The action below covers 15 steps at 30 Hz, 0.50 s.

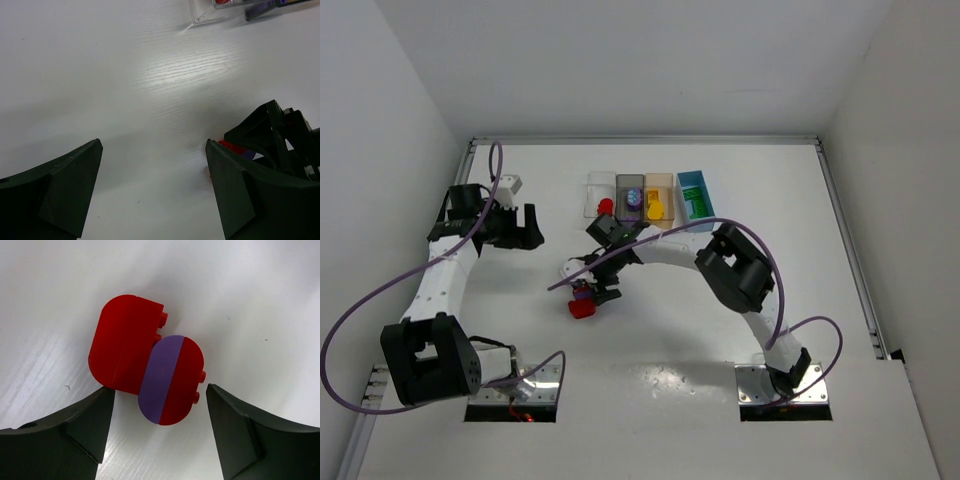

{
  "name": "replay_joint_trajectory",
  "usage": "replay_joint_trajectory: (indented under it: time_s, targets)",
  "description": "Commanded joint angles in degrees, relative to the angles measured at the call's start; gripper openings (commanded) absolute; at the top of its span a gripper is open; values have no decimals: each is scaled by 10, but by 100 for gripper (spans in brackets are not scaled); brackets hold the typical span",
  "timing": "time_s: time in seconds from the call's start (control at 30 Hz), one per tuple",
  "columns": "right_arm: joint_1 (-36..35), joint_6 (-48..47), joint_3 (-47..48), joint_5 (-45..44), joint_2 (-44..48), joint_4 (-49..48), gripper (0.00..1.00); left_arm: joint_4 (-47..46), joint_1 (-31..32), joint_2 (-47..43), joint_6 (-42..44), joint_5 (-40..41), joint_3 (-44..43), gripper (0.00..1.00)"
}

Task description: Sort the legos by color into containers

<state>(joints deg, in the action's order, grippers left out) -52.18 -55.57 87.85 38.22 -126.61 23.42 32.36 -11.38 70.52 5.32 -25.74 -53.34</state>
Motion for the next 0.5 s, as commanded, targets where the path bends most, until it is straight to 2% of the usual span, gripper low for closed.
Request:
replay_joint_trajectory:
  time_s: [0.0, 0.23, 0.47]
  targets:
    - [-5, -19, 24, 40, -2, -1, 73, -24, -6, 3, -1, -12, 1, 91]
    - [-5, -19, 30, 40, -8, 9, 62, -24, -6, 3, -1, -12, 1, 91]
    - [-5, -19, 47, 34, -21, 22, 55, -24, -6, 3, -1, -12, 1, 91]
